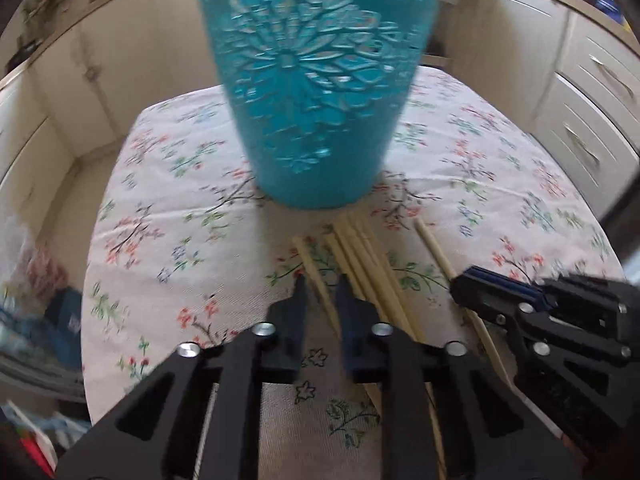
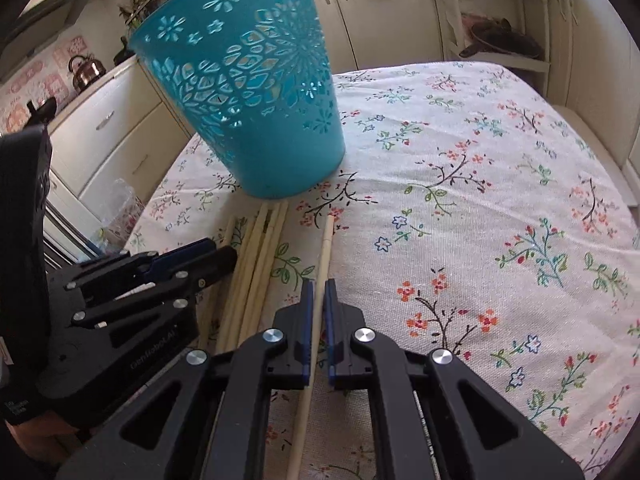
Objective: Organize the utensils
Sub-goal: 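Grasp one wooden stick with the left tool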
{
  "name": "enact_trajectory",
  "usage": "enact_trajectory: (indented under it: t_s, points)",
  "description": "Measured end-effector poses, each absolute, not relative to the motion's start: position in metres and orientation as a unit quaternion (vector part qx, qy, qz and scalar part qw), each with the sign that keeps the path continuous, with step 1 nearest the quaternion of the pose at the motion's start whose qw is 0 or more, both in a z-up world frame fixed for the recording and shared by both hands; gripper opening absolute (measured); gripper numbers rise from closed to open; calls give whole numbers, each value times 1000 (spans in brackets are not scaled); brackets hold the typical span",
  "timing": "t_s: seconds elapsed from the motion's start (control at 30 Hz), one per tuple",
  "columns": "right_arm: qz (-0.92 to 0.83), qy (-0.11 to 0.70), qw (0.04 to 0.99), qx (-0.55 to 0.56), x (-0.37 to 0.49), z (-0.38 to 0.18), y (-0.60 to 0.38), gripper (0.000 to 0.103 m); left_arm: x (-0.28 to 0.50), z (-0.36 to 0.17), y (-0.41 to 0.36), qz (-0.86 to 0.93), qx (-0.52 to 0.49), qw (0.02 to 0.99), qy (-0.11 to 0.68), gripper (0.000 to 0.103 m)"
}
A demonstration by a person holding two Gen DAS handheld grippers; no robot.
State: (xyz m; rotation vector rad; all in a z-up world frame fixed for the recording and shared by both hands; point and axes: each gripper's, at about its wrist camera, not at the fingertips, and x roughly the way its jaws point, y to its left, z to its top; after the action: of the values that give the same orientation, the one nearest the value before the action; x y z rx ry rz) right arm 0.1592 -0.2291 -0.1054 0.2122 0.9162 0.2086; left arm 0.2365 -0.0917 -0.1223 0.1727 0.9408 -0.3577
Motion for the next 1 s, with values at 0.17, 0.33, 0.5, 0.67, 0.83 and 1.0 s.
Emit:
enact_trajectory:
  t_s: [0.17, 0.33, 0.5, 0.67, 0.83, 1.0]
  points:
    - [99, 442, 887, 93, 160, -106, -226, 7, 243, -119, -80, -181, 79, 858, 474, 10]
    - [100, 442, 887, 90, 160, -106, -226, 7, 245, -118, -82, -178, 95, 852, 483, 10]
    - [99, 441, 888, 87, 160, -105, -223, 7, 248, -119, -87, -171, 105, 854, 480, 9]
    - [101, 442, 887, 91, 158, -106, -225, 7, 241, -119, -85, -212, 130, 843, 477, 5]
    - [102, 442, 887, 89, 159, -105, -225, 7, 238, -119, -86, -174, 164, 850, 469, 17]
    - [102, 442, 887, 89, 159, -105, -225, 7, 228, -118, -93, -176, 181, 854, 454, 5]
